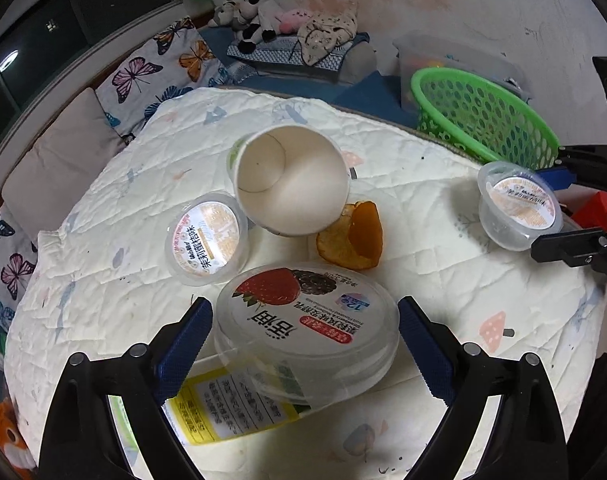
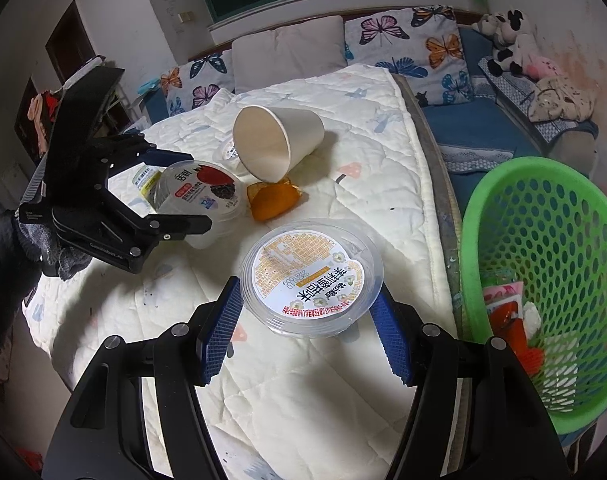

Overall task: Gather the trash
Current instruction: 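Carry both cups over the green basket and open both grippers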

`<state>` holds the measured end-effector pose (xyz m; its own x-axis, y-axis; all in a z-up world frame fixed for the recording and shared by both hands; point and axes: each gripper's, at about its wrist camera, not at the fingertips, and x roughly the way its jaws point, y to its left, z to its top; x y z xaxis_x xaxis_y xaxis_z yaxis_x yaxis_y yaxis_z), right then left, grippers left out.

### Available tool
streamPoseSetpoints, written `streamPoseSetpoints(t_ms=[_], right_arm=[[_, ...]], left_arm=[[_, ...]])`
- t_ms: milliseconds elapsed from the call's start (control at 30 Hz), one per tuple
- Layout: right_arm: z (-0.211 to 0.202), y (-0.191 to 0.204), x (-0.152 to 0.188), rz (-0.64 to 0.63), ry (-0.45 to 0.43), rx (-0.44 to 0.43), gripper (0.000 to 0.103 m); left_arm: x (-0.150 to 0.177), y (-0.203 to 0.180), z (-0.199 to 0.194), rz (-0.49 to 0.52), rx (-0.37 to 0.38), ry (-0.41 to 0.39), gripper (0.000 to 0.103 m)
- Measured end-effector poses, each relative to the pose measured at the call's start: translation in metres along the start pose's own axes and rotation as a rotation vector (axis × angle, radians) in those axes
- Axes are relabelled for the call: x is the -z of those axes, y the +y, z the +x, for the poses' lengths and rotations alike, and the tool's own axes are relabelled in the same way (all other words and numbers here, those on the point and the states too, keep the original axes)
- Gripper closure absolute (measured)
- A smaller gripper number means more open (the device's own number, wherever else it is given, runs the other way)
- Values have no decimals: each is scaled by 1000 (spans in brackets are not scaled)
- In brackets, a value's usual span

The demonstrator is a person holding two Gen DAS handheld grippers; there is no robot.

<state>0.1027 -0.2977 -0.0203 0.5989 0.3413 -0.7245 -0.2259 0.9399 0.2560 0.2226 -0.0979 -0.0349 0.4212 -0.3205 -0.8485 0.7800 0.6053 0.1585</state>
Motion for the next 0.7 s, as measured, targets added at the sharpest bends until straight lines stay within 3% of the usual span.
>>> streamPoseSetpoints(t_ms=[300, 700], right_arm=[[-8, -7, 2, 24, -22, 5, 39], [-34, -39, 7, 92, -85, 71, 39]], left_arm=[[1, -1, -6, -34, -14, -40, 15], [3, -18, -55, -146, -18, -154, 15]])
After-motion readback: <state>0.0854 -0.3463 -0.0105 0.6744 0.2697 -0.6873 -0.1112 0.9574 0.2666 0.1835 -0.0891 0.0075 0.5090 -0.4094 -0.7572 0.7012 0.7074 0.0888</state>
